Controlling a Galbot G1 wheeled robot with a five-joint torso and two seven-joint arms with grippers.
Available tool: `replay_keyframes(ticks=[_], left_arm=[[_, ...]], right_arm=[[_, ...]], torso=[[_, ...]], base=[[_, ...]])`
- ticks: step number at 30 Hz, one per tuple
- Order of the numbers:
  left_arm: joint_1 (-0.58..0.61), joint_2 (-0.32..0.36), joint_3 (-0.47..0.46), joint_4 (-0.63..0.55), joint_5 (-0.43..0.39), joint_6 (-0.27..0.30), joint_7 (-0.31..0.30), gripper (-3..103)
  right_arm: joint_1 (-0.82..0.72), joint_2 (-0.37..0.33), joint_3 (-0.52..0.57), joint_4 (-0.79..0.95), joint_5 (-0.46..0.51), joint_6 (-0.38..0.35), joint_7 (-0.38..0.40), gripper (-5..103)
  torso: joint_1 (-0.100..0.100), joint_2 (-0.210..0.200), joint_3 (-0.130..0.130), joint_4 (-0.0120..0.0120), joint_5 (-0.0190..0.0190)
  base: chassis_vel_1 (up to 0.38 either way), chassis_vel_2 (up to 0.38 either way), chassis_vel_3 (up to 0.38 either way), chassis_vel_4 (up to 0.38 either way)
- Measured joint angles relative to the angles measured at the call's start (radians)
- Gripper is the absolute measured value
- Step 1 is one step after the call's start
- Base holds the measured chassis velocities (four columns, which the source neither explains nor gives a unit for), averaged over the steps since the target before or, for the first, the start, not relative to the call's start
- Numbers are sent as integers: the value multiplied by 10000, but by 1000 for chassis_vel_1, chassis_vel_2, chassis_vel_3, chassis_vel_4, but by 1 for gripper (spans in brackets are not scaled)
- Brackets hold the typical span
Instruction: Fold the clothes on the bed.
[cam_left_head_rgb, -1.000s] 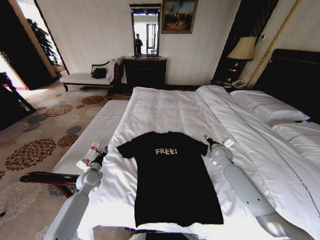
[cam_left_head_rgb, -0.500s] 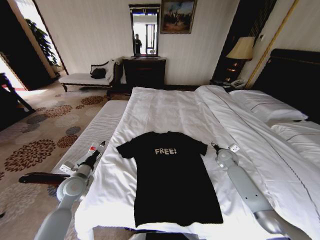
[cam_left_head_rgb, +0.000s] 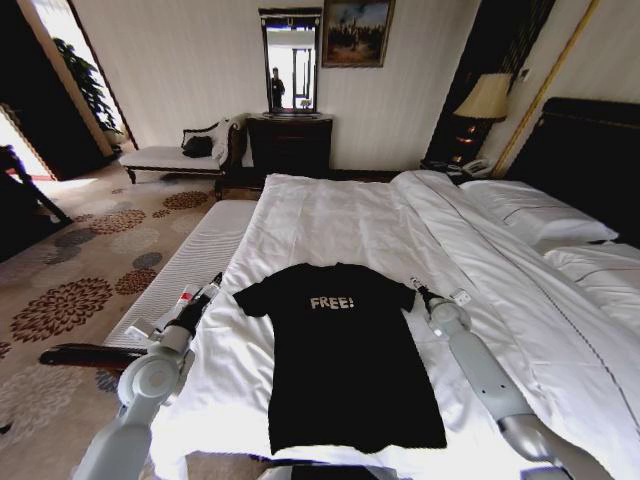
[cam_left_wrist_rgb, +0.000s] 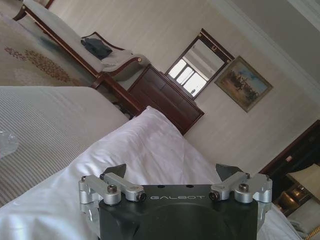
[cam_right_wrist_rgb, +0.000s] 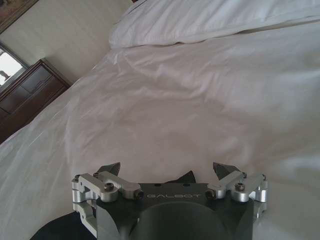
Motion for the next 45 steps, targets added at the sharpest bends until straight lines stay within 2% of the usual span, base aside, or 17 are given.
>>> replay_keyframes(ticks=[5, 11, 13, 16, 17, 20, 22, 24, 25, 28, 31, 33, 36, 37, 39, 41, 45], left_arm=[[154, -14, -181, -85, -8, 4, -99, 100], [266, -52, -216, -94, 36, 6, -151, 100], [314, -76, -220, -117, 65, 6, -176, 100], [369, -98, -244, -125, 93, 6, -230, 100], [369, -98, -244, -125, 93, 6, -230, 100], [410, -122, -280, -125, 108, 5, -291, 100], [417, -129, -280, -125, 115, 4, -296, 100], [443, -165, -273, -125, 170, -6, -315, 100], [443, -165, -273, -125, 170, -6, -315, 100], [450, -219, -234, -130, 221, -13, -324, 100], [451, -238, -225, -131, 258, -20, -327, 100], [452, -243, -221, -129, 294, -26, -331, 100], [454, -245, -220, -97, 342, -38, -339, 100], [455, -248, -219, -75, 354, -42, -347, 100], [455, -253, -217, -64, 358, -45, -355, 100], [453, -265, -203, -50, 370, -49, -364, 100], [422, -283, -149, -21, 401, -53, -371, 100]], right_arm=[[-103, 104, -36, 43, -81, 0, 40, 100], [-152, 256, -61, 87, -102, 0, 39, 100], [-155, 295, -82, 88, -122, 1, 28, 103], [-157, 306, -117, 88, -164, 0, 24, 90], [-157, 306, -117, 88, -164, 0, 24, 90], [-157, 252, -126, 88, -190, -3, 30, 74], [-160, 238, -126, 90, -191, -2, 30, 74], [-193, 194, -125, 125, -225, 11, 30, 63], [-193, 194, -125, 125, -225, 11, 30, 63], [-212, 184, -126, 128, -311, 40, 25, 47], [-211, 190, -138, 100, -371, 61, 9, 41], [-207, 209, -166, 42, -435, 70, -11, 30], [-186, 229, -198, -28, -520, 75, -31, 25], [-166, 241, -218, -84, -586, 80, -51, 14], [-144, 248, -239, -138, -651, 91, -70, 14], [-115, 250, -256, -188, -717, 108, -87, 4], [-37, 219, -301, -234, -845, 207, -101, 0]], torso=[[0, 0, -1, -10, 2], [0, -1, -1, -5, 2], [0, 0, -1, -4, 0], [-1, 0, -1, -5, 1], [-1, 0, -1, -5, 1], [0, 0, -1, -6, 1], [0, 0, -1, -5, 1], [0, -1, -1, -6, 1], [0, -1, -1, -6, 1], [0, 0, -1, -6, 1], [0, 0, -1, -6, 1], [0, -1, -1, -6, 2], [0, 0, -1, -6, 1], [-1, 0, -1, -5, 2], [0, -1, -1, -5, 2], [0, 0, -1, -5, 1], [0, 0, -1, -5, 2]], base=[[0, 0, 0, 0], [0, 0, 0, 0], [0, 0, 0, 0], [0, 0, 0, 0], [0, 0, 0, 0], [0, 0, 0, 0], [0, 0, 0, 0], [0, 0, 0, 0], [0, 0, 0, 0], [0, 0, 0, 0], [0, 0, 0, 0], [0, 0, 0, 0], [0, 0, 0, 0], [0, 0, 0, 0], [0, 0, 0, 0], [0, 0, 0, 0], [0, 0, 0, 0]])
